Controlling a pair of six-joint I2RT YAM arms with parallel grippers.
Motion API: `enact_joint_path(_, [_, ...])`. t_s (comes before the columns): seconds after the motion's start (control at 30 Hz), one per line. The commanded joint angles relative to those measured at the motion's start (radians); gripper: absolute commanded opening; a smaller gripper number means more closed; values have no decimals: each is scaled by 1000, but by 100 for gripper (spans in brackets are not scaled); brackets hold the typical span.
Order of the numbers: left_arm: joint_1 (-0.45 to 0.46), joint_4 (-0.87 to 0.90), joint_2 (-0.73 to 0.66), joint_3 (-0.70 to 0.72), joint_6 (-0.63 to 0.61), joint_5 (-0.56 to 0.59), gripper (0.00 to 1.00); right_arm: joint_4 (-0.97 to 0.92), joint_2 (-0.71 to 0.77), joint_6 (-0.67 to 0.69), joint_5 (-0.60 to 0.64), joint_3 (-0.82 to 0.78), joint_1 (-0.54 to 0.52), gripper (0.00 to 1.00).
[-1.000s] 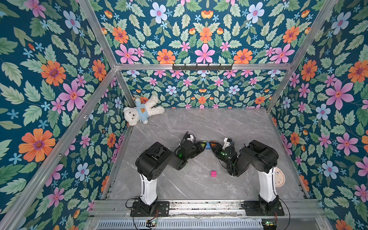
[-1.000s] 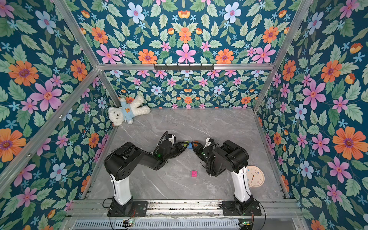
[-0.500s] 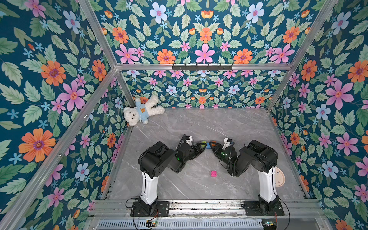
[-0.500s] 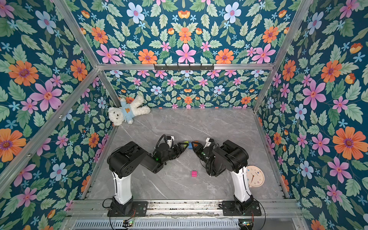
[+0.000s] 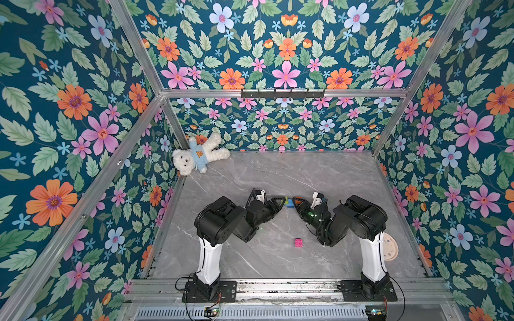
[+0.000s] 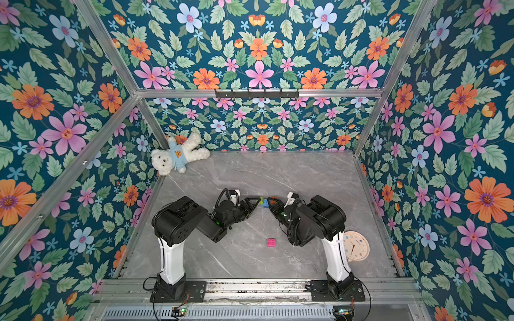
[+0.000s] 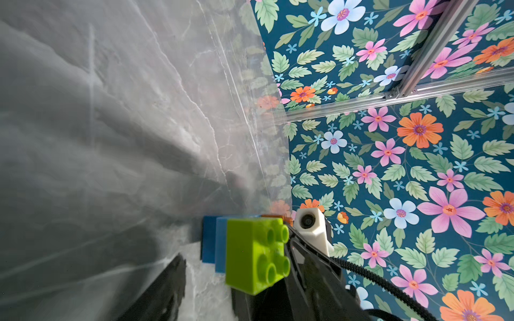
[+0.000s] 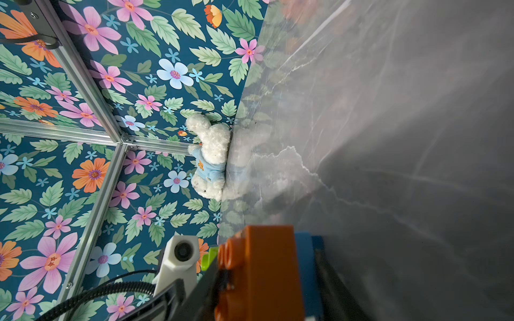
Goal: Assemble the letter v with lego
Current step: Assemble the lego brick with the lego brick.
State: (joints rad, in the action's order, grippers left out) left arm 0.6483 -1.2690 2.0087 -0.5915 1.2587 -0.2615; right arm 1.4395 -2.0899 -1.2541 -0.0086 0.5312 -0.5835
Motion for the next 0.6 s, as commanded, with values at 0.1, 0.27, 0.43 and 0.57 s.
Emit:
enact_joint_path(0.1, [-2,-9,9,-13,18,21,67,-122,-14,-3,7,-5,-2,15])
enact_joint_path(0.27, [-2,15,10,-25,9,13,67,-122,-16,-3,6,-3,-1,15])
enact_joint_path(0.43, [-2,47,18,-48,-3,-5,64,-120,-18,-4,4,-2,-1,15])
enact_joint_path(0.57, [0,83,20,-59,-11,-4,61,-122,-18,-4,6,-2,-1,15])
